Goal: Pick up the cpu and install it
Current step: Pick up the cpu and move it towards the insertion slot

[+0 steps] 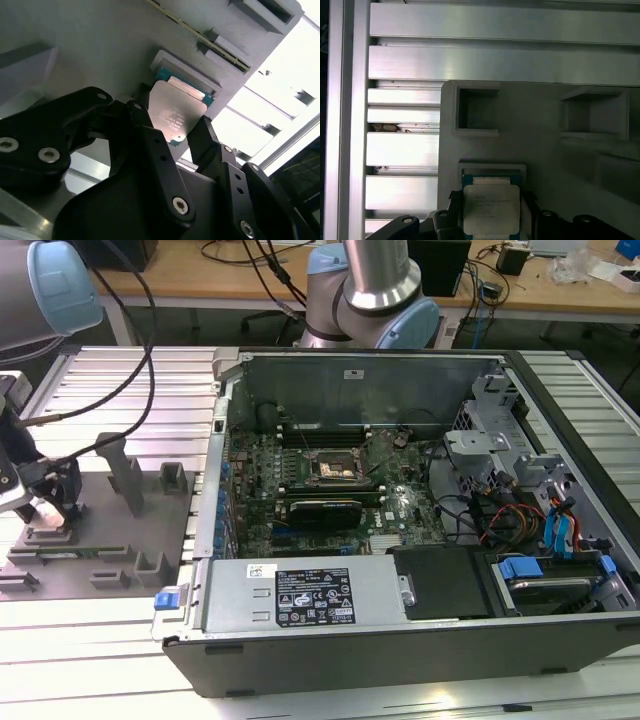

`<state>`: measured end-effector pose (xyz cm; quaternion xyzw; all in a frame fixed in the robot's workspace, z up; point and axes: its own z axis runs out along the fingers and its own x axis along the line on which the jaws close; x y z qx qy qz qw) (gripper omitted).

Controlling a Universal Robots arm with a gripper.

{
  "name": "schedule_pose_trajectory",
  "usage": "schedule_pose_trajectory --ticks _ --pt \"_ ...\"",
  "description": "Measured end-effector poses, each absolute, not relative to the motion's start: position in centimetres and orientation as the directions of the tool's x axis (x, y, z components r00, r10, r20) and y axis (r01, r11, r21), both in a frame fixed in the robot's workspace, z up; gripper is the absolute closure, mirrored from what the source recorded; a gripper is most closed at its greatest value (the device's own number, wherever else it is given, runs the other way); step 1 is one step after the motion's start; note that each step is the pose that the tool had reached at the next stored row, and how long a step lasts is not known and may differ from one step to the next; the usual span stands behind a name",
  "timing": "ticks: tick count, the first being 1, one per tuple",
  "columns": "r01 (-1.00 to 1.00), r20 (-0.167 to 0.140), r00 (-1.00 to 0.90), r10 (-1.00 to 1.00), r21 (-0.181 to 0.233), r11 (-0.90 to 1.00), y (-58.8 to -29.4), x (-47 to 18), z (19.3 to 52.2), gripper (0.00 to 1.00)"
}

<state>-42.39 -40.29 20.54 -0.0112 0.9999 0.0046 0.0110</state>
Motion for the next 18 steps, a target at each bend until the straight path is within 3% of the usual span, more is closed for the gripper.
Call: schedule_pose_trajectory --ticks 18 --pt "-0.022 -0.022 -1.000 -0.022 0.009 1.000 -40.3 -42.4 27.3 0.45"
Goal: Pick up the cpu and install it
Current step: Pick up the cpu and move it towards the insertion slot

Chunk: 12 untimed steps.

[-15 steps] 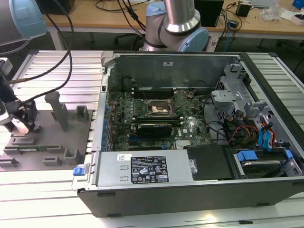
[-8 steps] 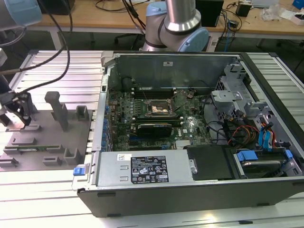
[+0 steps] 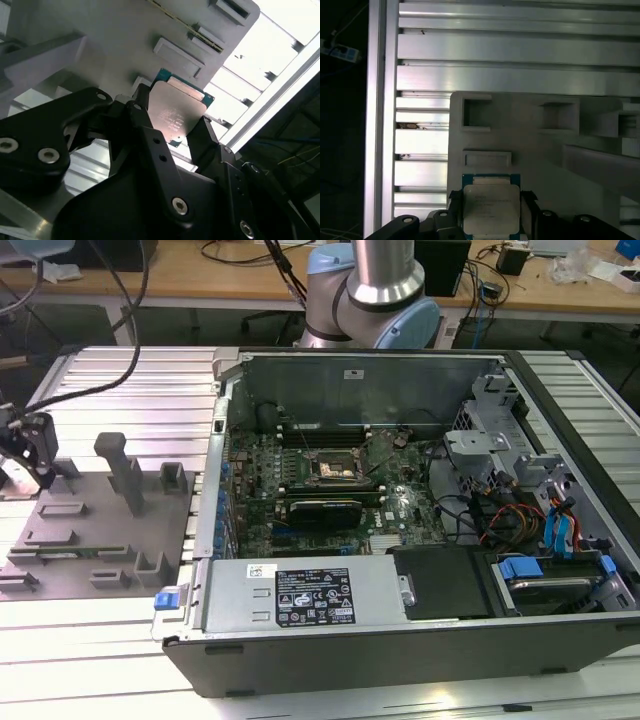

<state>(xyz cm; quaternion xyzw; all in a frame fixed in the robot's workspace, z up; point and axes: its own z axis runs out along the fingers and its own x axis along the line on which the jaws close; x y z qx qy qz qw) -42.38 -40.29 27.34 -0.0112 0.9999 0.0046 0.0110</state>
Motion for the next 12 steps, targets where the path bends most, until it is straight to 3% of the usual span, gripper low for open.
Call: schedule_pose_trajectory --ticks 12 --pt "-0.022 -0.023 -0.999 -0.022 0.009 1.000 -40.3 -42.4 30.8 0.45"
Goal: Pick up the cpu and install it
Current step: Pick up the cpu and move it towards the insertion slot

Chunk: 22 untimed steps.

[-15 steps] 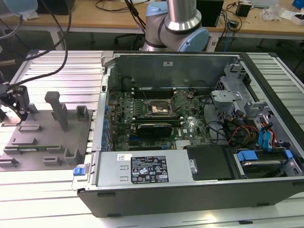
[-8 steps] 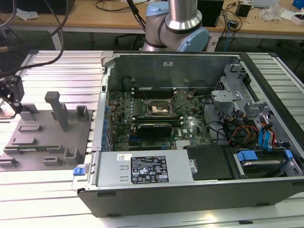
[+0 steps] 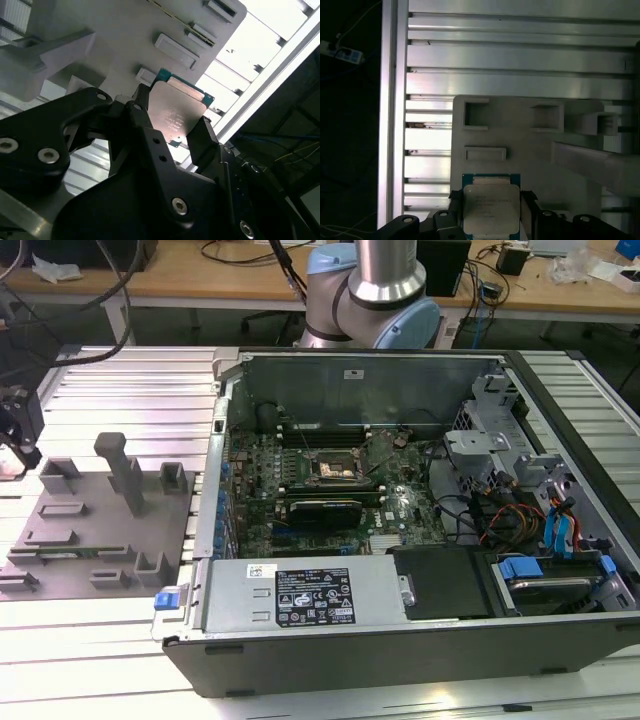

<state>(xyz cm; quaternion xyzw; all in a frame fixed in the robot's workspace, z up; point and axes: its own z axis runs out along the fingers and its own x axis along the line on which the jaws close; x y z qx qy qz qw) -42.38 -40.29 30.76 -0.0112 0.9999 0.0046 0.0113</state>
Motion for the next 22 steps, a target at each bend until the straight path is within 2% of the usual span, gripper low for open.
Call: schedule_pose_trajectory --ticks 19,21,22 --pt "-0.022 -0.024 -0.999 -0.022 0.009 1.000 -40.3 -42.4 36.6 0.45" --pt "-0.022 -0.025 -0.999 -0.022 0.009 1.000 -40.3 -42.4 39.6 0.45" --pt "-0.022 -0.025 -0.999 -0.022 0.009 1.000 -40.3 -42.4 39.6 0.45"
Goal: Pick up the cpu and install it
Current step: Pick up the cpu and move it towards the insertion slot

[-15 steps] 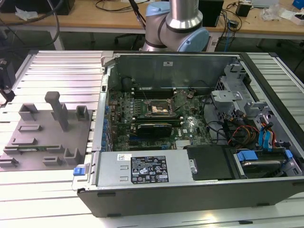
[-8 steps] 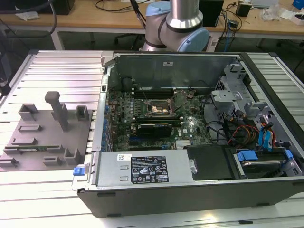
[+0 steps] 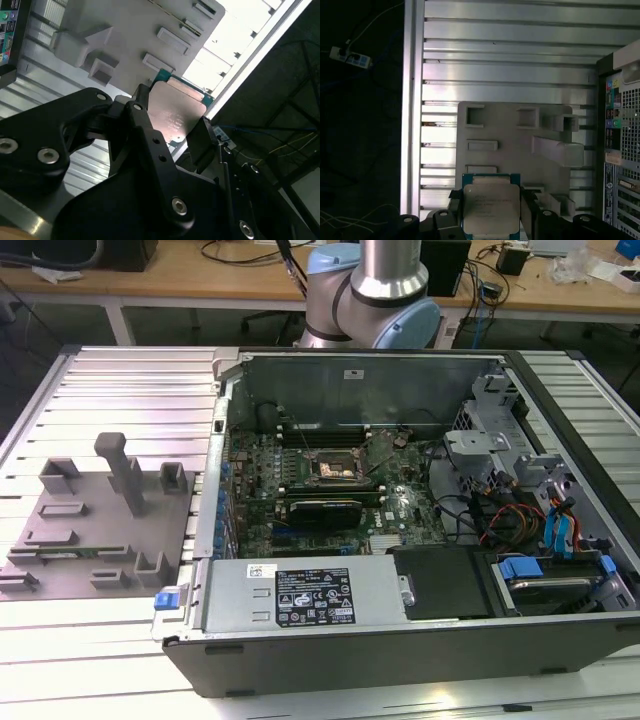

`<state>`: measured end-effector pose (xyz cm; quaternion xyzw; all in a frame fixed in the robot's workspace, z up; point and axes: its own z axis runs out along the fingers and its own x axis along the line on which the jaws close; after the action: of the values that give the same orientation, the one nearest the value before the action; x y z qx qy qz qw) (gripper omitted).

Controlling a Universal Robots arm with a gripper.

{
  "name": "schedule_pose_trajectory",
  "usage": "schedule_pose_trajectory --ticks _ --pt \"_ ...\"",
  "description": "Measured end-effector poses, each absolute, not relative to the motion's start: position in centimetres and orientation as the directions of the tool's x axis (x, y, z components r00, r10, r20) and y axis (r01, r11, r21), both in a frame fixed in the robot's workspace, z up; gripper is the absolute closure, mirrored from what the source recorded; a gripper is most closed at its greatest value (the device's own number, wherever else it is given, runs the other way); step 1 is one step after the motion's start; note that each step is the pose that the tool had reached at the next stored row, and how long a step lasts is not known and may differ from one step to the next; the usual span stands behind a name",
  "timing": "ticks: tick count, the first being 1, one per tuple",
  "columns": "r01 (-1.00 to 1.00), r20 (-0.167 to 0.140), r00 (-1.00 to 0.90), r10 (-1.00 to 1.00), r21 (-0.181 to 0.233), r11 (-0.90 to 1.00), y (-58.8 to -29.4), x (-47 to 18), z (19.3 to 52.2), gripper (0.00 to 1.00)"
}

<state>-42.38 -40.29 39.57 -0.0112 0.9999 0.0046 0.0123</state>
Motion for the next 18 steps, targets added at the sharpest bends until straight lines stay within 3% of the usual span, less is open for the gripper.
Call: schedule_pose_trajectory --ticks 18 --pt "-0.023 -0.025 -0.999 -0.022 0.009 1.000 -40.3 -39.8 39.6 0.45"
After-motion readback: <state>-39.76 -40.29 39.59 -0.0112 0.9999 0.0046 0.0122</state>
